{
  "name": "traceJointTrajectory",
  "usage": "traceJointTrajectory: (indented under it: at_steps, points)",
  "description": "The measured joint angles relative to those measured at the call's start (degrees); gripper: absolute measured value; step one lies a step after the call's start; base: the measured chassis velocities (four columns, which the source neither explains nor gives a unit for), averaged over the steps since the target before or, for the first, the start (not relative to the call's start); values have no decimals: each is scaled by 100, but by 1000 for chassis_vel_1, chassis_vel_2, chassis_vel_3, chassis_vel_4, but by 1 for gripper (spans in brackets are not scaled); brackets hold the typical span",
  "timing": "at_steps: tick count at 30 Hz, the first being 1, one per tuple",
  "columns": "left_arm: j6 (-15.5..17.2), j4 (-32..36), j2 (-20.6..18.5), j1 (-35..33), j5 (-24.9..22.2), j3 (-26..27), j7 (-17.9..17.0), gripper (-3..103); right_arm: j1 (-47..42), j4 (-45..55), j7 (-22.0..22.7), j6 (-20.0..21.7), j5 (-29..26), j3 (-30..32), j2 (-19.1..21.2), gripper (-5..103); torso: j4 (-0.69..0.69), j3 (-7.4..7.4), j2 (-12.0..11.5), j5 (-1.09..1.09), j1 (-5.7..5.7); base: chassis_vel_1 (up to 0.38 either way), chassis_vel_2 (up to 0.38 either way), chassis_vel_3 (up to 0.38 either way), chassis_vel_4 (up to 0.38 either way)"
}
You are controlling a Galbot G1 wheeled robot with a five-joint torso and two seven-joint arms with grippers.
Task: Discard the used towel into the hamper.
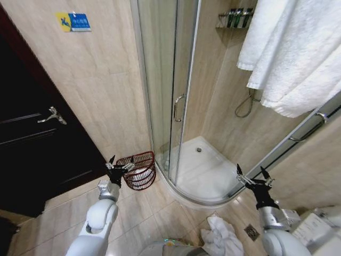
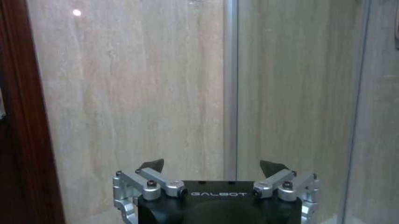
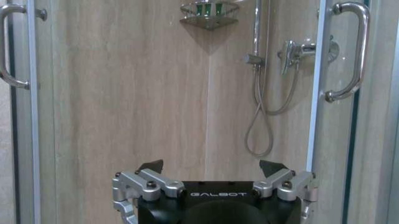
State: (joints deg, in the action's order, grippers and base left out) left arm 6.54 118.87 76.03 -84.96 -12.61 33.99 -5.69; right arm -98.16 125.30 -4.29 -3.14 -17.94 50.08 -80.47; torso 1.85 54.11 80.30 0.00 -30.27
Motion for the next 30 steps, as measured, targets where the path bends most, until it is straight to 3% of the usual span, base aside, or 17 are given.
traceJointTrajectory:
  at_steps: [13,30]
  points:
    - [16,-104,-18,140,-8,-124,-23,100,-17,-2,11,34,26,24,-8,100,0,0,0,0,-1,10,-9,-10,15]
    - [-5,-33,32,54,7,-134,-58,100,-175,55,16,-34,-7,70,34,100,-1,0,0,-1,1,94,-97,-112,101]
